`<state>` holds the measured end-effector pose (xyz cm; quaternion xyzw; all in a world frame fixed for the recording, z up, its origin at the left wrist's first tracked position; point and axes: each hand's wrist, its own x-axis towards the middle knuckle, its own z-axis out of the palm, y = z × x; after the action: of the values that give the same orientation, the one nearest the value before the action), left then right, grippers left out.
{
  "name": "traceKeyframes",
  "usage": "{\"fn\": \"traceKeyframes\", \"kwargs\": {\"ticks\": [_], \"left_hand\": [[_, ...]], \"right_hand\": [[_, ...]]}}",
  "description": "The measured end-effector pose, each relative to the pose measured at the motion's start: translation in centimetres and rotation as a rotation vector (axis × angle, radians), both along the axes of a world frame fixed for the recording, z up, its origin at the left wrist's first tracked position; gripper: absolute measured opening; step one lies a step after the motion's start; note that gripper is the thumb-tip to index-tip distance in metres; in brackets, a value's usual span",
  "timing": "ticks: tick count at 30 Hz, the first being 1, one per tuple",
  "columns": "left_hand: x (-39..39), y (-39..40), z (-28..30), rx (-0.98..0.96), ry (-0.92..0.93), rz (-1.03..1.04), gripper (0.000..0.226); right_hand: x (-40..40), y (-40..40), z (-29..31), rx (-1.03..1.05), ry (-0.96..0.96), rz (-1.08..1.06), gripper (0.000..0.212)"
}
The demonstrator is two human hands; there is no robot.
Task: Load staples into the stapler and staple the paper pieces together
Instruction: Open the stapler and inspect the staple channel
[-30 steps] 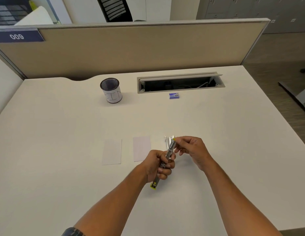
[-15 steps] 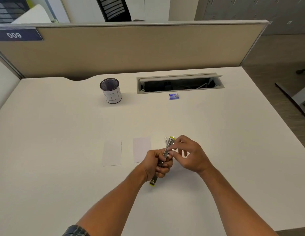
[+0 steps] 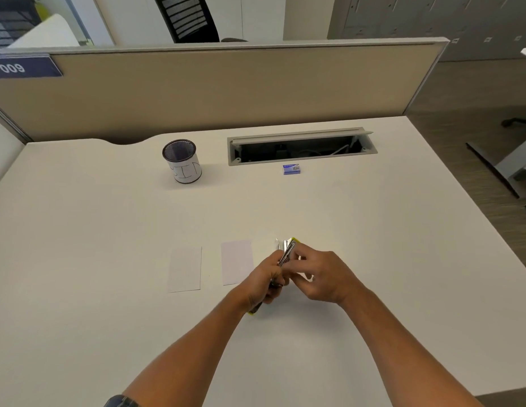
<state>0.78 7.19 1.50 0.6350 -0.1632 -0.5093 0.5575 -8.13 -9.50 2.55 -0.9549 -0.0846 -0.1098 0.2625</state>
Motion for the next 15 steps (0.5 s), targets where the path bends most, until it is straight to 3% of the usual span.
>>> {"fn": "traceKeyframes", "kwargs": {"ticks": [2,5,7,10,12,15], "left_hand": [[0.2,0.0,0.2,0.042,-0.161,-0.050,0.029],[0.6,0.6,0.2,0.204,-0.594,-0.225,0.027],[0.7,1.0,-0.2,0.331,-0.880,-0.352,0.033],[-0.1,1.3,-0.6,0.439,-1.169,-0.461,0.042],[-0.9,1.3,-1.0,0.455,-1.223,-0.515,0.048],[-1.6,1.5,-1.5,0.464,-1.217,-0.556,0.041]], "right_hand": [[0.0,0.0,-0.1,0.181,0.057,-0.017,0.022],[-0.3,-0.7,-0.7,0.448,0.058,-0.179,0.023],[-0.9,-1.0,-1.1,0.381,0.057,-0.262,0.028],[-1.7,-0.9,-2.1,0.092,0.209,-0.249,0.055],[-2.1,-0.6,-2.7,0.001,0.295,-0.165,0.049],[-2.8,-0.2,-3.5,0.016,0.320,-0.119,0.027]]}}
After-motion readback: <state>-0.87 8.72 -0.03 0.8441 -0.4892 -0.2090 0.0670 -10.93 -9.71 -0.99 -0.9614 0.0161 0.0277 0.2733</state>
